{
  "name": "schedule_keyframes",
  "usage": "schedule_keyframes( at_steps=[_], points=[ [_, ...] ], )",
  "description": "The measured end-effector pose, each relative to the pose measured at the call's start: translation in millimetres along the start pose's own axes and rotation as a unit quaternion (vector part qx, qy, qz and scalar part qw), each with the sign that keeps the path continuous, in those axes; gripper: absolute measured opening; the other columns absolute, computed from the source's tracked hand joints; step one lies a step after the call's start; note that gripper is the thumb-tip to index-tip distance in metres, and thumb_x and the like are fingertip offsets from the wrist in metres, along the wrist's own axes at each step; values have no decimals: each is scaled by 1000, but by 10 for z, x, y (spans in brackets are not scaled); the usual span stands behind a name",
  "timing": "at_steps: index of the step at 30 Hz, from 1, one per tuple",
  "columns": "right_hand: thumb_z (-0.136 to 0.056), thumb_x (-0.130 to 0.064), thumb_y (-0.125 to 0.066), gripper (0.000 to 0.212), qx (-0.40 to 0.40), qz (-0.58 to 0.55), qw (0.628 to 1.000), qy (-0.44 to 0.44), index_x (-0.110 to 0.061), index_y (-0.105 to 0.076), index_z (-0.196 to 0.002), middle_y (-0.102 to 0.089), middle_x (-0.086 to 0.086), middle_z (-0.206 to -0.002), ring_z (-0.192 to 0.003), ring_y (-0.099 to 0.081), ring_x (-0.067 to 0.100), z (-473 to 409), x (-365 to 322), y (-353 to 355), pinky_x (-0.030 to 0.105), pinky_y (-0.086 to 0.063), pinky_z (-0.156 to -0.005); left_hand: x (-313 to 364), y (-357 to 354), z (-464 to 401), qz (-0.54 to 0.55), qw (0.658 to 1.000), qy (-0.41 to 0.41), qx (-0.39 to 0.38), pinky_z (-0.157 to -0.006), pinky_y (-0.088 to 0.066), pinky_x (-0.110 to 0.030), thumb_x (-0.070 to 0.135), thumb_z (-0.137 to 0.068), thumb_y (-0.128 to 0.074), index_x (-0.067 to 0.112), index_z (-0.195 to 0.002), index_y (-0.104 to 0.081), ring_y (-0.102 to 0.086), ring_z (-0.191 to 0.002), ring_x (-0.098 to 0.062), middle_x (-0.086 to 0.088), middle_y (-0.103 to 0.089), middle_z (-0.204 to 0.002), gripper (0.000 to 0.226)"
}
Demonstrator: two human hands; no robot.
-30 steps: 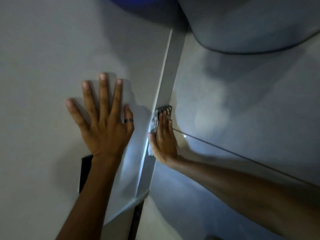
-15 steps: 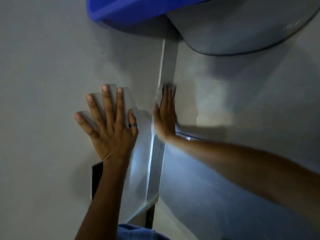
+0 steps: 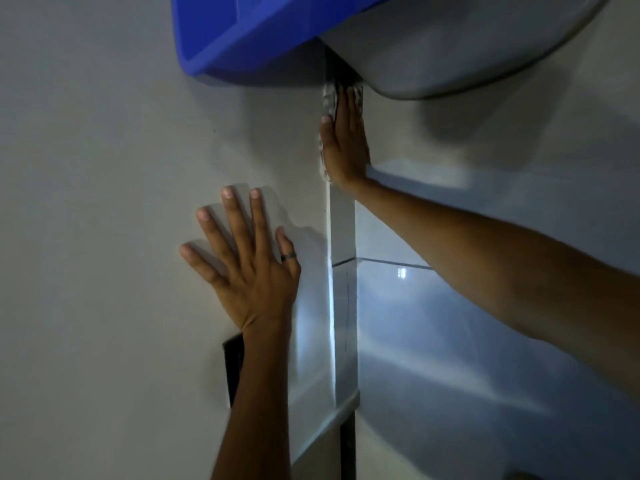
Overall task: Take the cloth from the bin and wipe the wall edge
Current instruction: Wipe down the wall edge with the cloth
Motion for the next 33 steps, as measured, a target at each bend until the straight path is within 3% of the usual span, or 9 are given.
schedule_keyframes(
  at_steps=[6, 10, 13, 15, 18, 20, 22, 27, 33],
  points=[
    [-107, -24, -41, 62, 47, 6, 999, 10, 5, -21, -159, -21, 25, -170, -160, -18, 38, 740, -31, -90, 50, -15, -132, -34, 106, 49, 49, 997, -27, -46, -130, 5, -61, 42, -108, -49, 26, -175, -22, -7, -166, -40, -8, -7, -182, 74],
    [-106, -22, -49, 65, 1, 35, 999, 5, 6, -22, -159, -22, 26, -169, -160, -19, 39, 1886, 278, -258, 51, -19, -132, -239, 204, 402, 60, 995, -42, -62, -132, 14, -50, 44, -108, -50, 22, -174, -25, -4, -168, -33, -10, -8, -182, 75],
    [-106, -28, -52, 84, -166, 40, 985, -30, -3, 6, -161, 8, 20, -173, -163, 7, 32, 2923, 681, -378, 49, -5, -134, -387, 221, 685, 32, 994, -61, -80, -129, 25, -42, 45, -111, -46, 22, -176, -16, -1, -168, -31, -8, -2, -182, 75],
    [-105, -37, -50, 96, -308, 103, 946, -19, -8, 27, -153, 31, 18, -167, -158, 25, 31, 3612, 917, -412, 50, 3, -134, -400, 227, 721, 28, 995, -61, -80, -129, 24, -42, 45, -111, -45, 22, -176, -16, -2, -168, -31, -8, -3, -182, 75],
    [-107, -47, -39, 97, -475, 159, 865, 2, 0, 34, -149, 41, 24, -160, -153, 35, 37, 4298, 1104, -372, 55, 3, -132, -365, 229, 707, 33, 996, -29, -79, -130, 23, -43, 47, -110, -45, 23, -176, -18, -2, -168, -31, -7, -4, -182, 75],
    [-108, -49, -35, 95, -498, 155, 853, -17, 2, 31, -153, 38, 24, -163, -154, 34, 35, 4350, 1101, -335, 53, 4, -132, -343, 228, 701, 32, 996, -21, -81, -130, 22, -43, 48, -110, -46, 24, -176, -16, -1, -168, -31, -6, -3, -183, 76],
    [-108, -48, -35, 92, -462, 134, 876, -24, 0, 29, -154, 38, 20, -163, -156, 31, 32, 4171, 995, -328, 51, 4, -133, -349, 235, 714, 33, 996, -21, -85, -130, 22, -43, 48, -111, -45, 25, -176, -15, -1, -168, -31, -5, -2, -183, 75],
    [-105, -48, -42, 92, -261, 66, 963, -24, -1, 13, -161, 19, 19, -172, -162, 16, 29, 3009, 694, -305, 45, 4, -134, -366, 230, 718, 28, 997, -22, -72, -129, 23, -42, 48, -112, -43, 25, -176, -17, -3, -168, -31, -5, -4, -182, 73],
    [-102, -51, -29, 84, -100, 48, 994, 22, 4, -6, -162, -4, 25, -173, -162, -2, 37, 1148, 324, -156, 44, -2, -133, -344, 252, 709, 42, 995, -1, -88, -131, 18, -45, 46, -110, -44, 28, -176, -16, 0, -168, -29, -3, -2, -183, 74]
  ],
)
Point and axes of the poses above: each hand's wrist, its own z-axis away from the middle knuckle, its own y-axis out of the back of the hand, x = y × z, the point moved 6 cm from there along -z, towards the middle knuckle
